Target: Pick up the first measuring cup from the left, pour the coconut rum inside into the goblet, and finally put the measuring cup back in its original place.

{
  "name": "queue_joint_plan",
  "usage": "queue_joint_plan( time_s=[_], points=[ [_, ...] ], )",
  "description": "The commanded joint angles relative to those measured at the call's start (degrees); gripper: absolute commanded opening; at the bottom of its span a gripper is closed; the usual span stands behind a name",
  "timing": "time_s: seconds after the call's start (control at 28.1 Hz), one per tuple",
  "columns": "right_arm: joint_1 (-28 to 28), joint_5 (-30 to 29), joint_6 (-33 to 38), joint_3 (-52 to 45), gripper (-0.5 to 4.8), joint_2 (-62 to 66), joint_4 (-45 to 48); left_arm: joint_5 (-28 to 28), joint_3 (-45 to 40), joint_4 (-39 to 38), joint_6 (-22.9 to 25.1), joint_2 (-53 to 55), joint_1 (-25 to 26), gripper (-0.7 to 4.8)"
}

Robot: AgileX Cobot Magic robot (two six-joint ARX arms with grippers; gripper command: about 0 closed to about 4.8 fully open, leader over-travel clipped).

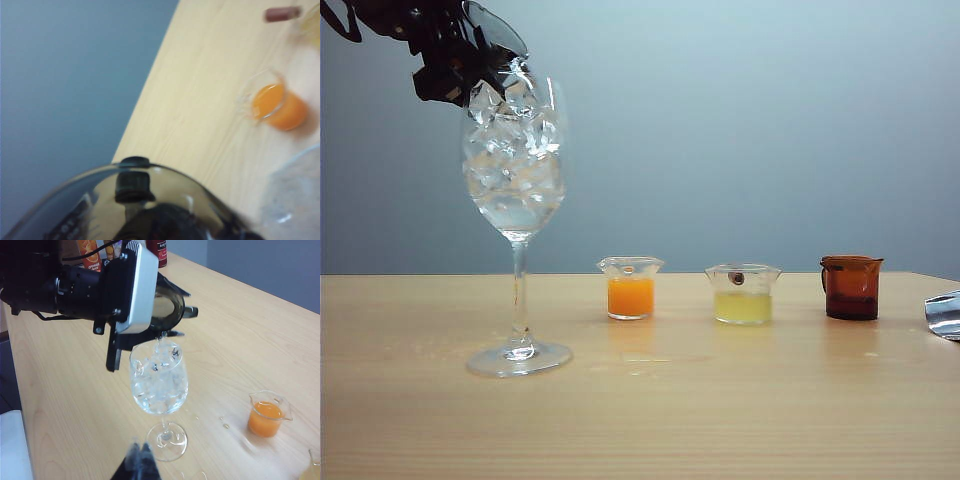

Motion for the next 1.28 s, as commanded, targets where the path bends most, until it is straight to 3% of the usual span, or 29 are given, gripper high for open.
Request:
queue_joint_plan(
  time_s=[0.04,0.21,0.36,0.78,1.18,1.28],
  points=[
    [0.0,-0.2,-0.2,0.2,-0.04,-0.2,1.0,-1.4,0.2,2.1,1.5,-0.2,0.1,0.51],
    [0.0,-0.2,-0.2,0.2,-0.04,-0.2,1.0,-0.8,0.2,2.3,1.9,-0.2,0.0,0.51],
    [0.0,-0.2,-0.2,0.2,-0.04,-0.2,1.0,0.8,0.2,2.3,5.1,-0.2,0.0,0.48],
    [0.0,-0.2,-1.2,0.2,-0.04,-0.2,1.0,1.6,0.2,1.6,5.4,-0.4,0.0,0.47],
    [0.0,-0.2,-1.2,0.2,-0.04,-0.2,1.0,1.8,0.2,0.1,8.5,-0.7,0.0,0.46],
    [0.0,-0.2,-1.2,0.2,-0.04,-0.2,1.0,1.7,0.2,-0.4,10.5,-0.9,0.0,0.2]
  ],
)
